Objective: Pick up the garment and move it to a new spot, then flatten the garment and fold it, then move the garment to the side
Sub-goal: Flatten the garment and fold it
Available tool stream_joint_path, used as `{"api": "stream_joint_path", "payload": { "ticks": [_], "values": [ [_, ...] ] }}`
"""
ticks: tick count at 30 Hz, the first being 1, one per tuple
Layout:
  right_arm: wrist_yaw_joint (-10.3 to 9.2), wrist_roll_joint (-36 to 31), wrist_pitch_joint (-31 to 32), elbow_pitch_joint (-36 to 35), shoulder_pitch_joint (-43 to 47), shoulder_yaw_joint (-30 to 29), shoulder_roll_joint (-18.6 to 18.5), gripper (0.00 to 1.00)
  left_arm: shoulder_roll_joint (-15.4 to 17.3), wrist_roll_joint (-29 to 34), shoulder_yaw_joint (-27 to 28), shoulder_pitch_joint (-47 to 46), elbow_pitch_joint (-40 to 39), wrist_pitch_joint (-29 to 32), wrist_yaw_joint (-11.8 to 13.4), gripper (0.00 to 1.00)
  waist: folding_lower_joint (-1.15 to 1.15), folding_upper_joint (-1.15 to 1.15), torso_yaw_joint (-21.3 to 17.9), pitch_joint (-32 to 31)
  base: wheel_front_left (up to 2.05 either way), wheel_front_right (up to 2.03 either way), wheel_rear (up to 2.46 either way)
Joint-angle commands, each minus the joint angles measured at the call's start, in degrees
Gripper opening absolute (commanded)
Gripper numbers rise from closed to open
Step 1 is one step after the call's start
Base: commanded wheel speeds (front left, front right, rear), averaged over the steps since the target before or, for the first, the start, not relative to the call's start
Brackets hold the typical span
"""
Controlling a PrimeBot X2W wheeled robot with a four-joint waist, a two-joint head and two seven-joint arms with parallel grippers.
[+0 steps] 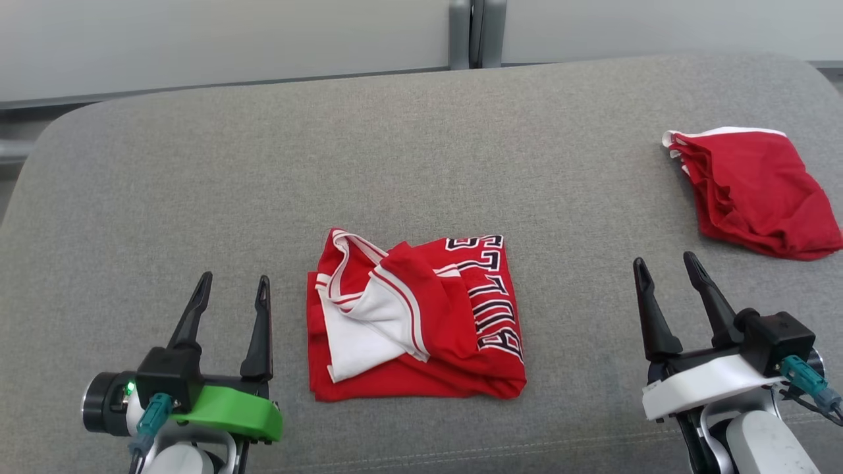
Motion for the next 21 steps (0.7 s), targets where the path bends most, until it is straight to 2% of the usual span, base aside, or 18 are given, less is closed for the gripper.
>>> {"api": "stream_joint_path", "payload": {
  "ticks": [1, 21],
  "values": [
    [0.01, -0.5, 0.0, 0.1, 0.8, 0.0, -0.3, 1.00, 0.4, -0.3, 0.0, 0.9, 0.1, 0.1, 0.2, 1.00, 0.00, 0.00, -0.6, -1.3, 0.00, 0.00, 0.00],
    [0.01, -0.3, 2.0, 0.7, 4.0, -0.2, 0.3, 1.00, 0.8, -1.7, 1.2, 4.0, 0.4, 0.6, 2.9, 1.00, 0.00, 0.00, -0.5, -4.4, 0.00, 0.00, 0.00]
  ]
}}
